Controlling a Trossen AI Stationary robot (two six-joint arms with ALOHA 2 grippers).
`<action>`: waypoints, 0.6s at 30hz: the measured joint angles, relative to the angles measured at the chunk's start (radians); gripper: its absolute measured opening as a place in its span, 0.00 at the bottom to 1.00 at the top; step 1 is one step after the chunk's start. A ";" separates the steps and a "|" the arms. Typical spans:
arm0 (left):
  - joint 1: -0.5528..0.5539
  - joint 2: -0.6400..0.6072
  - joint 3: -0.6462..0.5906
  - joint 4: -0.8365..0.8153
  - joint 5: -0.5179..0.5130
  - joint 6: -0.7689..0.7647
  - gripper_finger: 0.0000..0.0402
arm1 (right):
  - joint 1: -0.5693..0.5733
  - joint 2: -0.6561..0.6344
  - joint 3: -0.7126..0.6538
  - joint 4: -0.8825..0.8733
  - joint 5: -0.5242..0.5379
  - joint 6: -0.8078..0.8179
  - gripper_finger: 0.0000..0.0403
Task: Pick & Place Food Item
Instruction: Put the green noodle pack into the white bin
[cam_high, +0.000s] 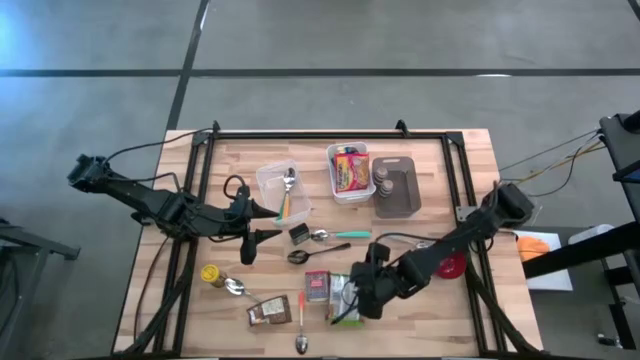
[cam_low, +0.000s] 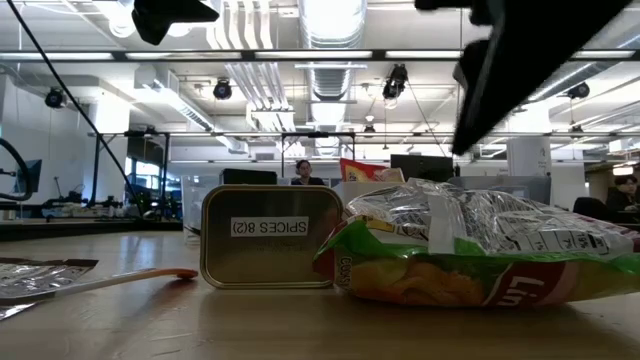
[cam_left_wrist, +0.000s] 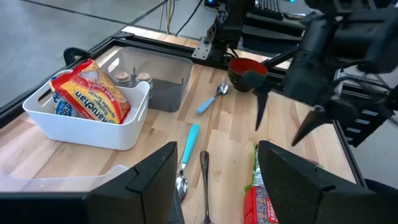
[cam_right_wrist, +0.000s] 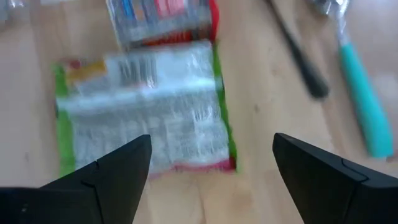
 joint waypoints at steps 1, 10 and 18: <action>0.000 0.000 0.000 0.000 0.000 0.000 0.56 | -0.011 -0.005 -0.017 -0.001 -0.019 0.006 0.83; 0.000 0.000 -0.012 0.008 0.000 0.000 0.56 | -0.082 -0.084 -0.239 0.252 -0.181 0.025 0.83; 0.001 0.000 -0.012 0.018 0.000 0.000 0.56 | -0.138 -0.157 -0.436 0.484 -0.260 0.056 0.83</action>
